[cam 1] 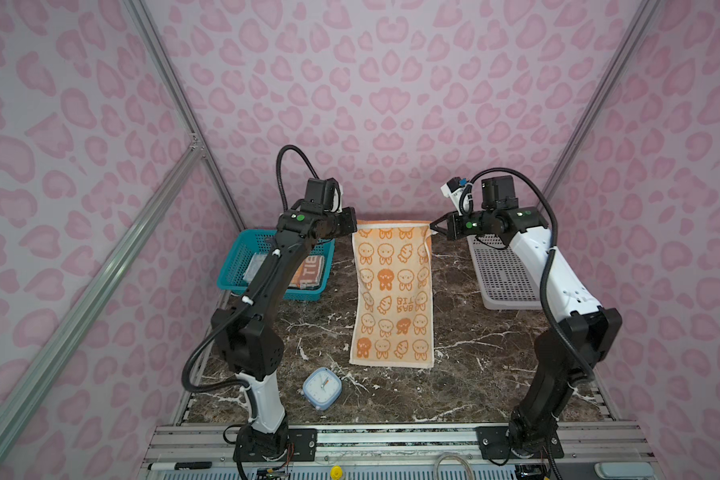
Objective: Fold and stack the towels
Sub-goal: 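Lower the hanging towel flat onto the table, drawing it toward the robot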
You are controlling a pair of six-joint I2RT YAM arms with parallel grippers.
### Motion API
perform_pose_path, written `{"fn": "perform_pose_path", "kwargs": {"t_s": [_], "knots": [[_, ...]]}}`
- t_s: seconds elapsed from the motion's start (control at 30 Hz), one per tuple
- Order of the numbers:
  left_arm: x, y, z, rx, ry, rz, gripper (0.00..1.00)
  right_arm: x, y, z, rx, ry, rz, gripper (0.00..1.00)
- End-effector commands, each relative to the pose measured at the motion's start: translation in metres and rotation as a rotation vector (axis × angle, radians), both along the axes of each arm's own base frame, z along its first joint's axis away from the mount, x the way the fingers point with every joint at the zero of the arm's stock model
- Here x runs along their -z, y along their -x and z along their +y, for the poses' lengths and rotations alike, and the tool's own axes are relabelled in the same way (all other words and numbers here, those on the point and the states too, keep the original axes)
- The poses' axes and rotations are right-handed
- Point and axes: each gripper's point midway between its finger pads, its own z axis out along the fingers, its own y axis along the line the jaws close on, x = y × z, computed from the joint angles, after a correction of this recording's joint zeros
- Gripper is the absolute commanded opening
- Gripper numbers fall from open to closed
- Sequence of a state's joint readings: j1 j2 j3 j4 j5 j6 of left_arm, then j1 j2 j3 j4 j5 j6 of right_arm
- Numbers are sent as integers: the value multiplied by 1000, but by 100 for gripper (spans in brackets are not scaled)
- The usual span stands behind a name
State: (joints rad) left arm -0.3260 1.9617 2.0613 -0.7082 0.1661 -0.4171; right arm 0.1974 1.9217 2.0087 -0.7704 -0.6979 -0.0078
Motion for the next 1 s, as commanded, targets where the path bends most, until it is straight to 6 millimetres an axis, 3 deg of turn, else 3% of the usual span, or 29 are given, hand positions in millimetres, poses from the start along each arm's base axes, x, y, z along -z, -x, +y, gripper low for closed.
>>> {"fn": "perform_pose_path", "kwargs": {"t_s": [0.0,0.17,0.4,0.63,0.8,0.97], "knots": [[37,-32,6,-36,-82,32,3,48,-31,-3,30,48,99,0],[87,-54,3,-20,-115,99,3,106,-50,-4,9,140,222,0],[134,-31,8,-15,-137,202,3,170,-16,-4,-24,332,335,0],[166,11,18,-32,-146,283,3,204,13,-13,61,463,349,0],[178,37,21,-37,-139,333,3,206,27,-21,98,471,336,0],[170,56,23,-39,-124,342,3,203,44,-32,126,520,321,0]]}}
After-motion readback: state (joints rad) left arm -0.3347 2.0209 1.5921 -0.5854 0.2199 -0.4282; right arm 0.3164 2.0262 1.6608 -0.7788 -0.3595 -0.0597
